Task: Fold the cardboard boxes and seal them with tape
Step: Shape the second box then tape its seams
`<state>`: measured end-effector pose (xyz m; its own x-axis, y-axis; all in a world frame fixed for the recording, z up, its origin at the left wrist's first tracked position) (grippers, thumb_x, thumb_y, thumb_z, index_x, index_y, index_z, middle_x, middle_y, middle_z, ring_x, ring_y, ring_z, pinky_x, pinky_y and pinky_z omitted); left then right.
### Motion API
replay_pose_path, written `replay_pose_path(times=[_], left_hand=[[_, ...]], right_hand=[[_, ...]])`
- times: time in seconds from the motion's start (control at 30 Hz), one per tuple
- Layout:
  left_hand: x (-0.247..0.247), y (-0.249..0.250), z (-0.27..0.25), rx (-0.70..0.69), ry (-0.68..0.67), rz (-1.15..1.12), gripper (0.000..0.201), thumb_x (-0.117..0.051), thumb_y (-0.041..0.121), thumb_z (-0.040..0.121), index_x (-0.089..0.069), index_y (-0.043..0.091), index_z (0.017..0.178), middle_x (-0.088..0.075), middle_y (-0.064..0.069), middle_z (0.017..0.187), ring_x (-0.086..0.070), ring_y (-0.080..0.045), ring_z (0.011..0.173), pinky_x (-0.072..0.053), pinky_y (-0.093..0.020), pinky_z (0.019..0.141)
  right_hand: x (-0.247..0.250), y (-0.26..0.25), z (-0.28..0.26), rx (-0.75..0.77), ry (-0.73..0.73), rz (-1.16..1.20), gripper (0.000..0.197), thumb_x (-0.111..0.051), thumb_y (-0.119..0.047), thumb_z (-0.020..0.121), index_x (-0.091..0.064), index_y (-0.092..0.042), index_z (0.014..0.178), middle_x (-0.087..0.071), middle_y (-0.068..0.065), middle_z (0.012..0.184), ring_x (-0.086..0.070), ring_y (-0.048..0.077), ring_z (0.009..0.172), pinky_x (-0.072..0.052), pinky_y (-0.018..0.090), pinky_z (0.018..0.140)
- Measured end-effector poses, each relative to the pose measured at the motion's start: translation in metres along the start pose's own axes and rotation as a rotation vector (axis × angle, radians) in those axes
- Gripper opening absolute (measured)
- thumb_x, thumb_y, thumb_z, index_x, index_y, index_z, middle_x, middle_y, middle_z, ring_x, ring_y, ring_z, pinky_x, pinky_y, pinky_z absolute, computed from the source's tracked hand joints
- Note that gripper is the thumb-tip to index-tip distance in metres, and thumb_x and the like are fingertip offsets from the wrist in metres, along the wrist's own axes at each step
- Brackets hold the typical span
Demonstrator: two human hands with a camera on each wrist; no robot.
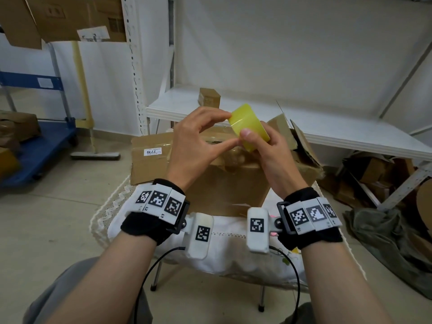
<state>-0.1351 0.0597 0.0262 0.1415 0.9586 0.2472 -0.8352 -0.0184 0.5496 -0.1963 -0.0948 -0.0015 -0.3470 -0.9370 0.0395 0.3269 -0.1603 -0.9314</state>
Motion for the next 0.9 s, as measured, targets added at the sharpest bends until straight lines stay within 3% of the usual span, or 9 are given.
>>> replay_pose_path(times=[0.07,0.13,0.23,0.3,0.37,0.47,0.57,0.8,0.9], left_hand=[[-0.003,0.003,-0.001,-0.053,-0.004,0.038,0.042,-0.088,0.027,0.076,-0.072,0.009,0.111,-0.067,-0.002,0.11,-0.065,-0.01,0.105,-0.055,-0.027,0.092],[-0.006,0.007,-0.003,-0.115,-0.005,0.103,0.037,-0.087,0.023,0.077,-0.072,0.008,0.107,-0.065,-0.003,0.11,-0.063,-0.009,0.105,-0.053,-0.025,0.093],[-0.009,0.009,-0.004,-0.17,-0.021,0.151,0.037,-0.087,0.024,0.076,-0.072,0.007,0.105,-0.064,-0.005,0.109,-0.061,-0.011,0.104,-0.048,-0.02,0.093],[-0.009,0.007,-0.004,-0.158,-0.06,0.155,0.051,-0.086,0.032,0.077,-0.069,0.009,0.119,-0.062,-0.005,0.116,-0.058,-0.009,0.109,-0.045,-0.017,0.097],[-0.011,0.003,-0.003,-0.141,-0.11,0.157,0.063,-0.082,0.036,0.08,-0.062,0.01,0.133,-0.058,-0.003,0.128,-0.053,-0.007,0.119,-0.04,-0.016,0.105],[-0.011,0.0,-0.004,-0.15,-0.147,0.154,0.059,-0.077,0.036,0.084,-0.06,0.011,0.136,-0.058,0.0,0.134,-0.053,-0.006,0.124,-0.042,-0.022,0.108],[-0.009,0.003,-0.005,-0.193,-0.124,0.178,0.052,-0.076,0.036,0.084,-0.067,0.012,0.128,-0.062,-0.001,0.128,-0.057,-0.008,0.117,-0.048,-0.023,0.101],[0.002,0.01,-0.01,-0.267,0.02,0.22,0.039,-0.082,0.036,0.081,-0.076,0.009,0.108,-0.069,-0.004,0.108,-0.066,-0.012,0.099,-0.057,-0.029,0.085],[0.0,0.007,-0.008,-0.218,-0.01,0.227,0.044,-0.08,0.037,0.082,-0.074,0.009,0.115,-0.066,-0.004,0.11,-0.062,-0.011,0.101,-0.054,-0.025,0.088]], right_hand=[[0.0,0.001,0.0,-0.001,0.022,-0.001,0.028,-0.078,-0.04,0.083,-0.073,-0.028,0.108,-0.066,0.005,0.12,-0.067,0.023,0.106,-0.058,0.045,0.09],[0.0,0.002,0.002,0.01,0.04,-0.006,0.023,-0.081,-0.044,0.08,-0.075,-0.041,0.102,-0.054,0.0,0.14,-0.063,0.026,0.121,-0.056,0.049,0.096],[0.003,0.005,0.006,0.036,0.043,-0.037,0.031,-0.082,-0.042,0.079,-0.079,-0.027,0.106,-0.044,-0.014,0.148,-0.055,0.018,0.13,-0.052,0.048,0.103],[0.002,0.007,0.008,0.043,0.007,-0.028,0.033,-0.082,-0.041,0.08,-0.079,-0.024,0.108,-0.041,-0.018,0.151,-0.051,0.021,0.135,-0.052,0.049,0.104],[-0.001,0.008,0.009,0.047,-0.04,-0.004,0.029,-0.079,-0.04,0.082,-0.078,-0.032,0.11,-0.041,-0.009,0.156,-0.05,0.029,0.136,-0.05,0.055,0.105],[-0.005,0.01,0.01,0.021,-0.093,0.018,0.03,-0.077,-0.037,0.081,-0.075,-0.046,0.11,-0.043,0.014,0.155,-0.052,0.033,0.134,-0.048,0.056,0.107],[-0.006,0.009,0.008,-0.001,-0.099,0.049,0.032,-0.078,-0.04,0.079,-0.075,-0.047,0.109,-0.044,0.017,0.154,-0.055,0.033,0.131,-0.052,0.05,0.103],[-0.006,0.009,0.008,-0.021,-0.101,0.083,0.023,-0.074,-0.027,0.084,-0.079,-0.035,0.104,-0.045,0.023,0.151,-0.06,0.031,0.123,-0.055,0.04,0.095],[-0.006,0.009,0.009,-0.031,-0.089,0.098,0.023,-0.074,-0.027,0.083,-0.079,-0.031,0.105,-0.046,0.023,0.15,-0.062,0.03,0.117,-0.055,0.037,0.09]])
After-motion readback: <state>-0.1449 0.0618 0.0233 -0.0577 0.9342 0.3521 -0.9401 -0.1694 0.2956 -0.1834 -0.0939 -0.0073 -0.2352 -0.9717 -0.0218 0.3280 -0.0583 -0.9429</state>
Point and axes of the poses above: each hand's wrist, its own z-axis towards the middle knuckle, its own x-axis out of the back of the hand, y = z × x, the point moved 7 cm from there along z, towards the middle knuckle
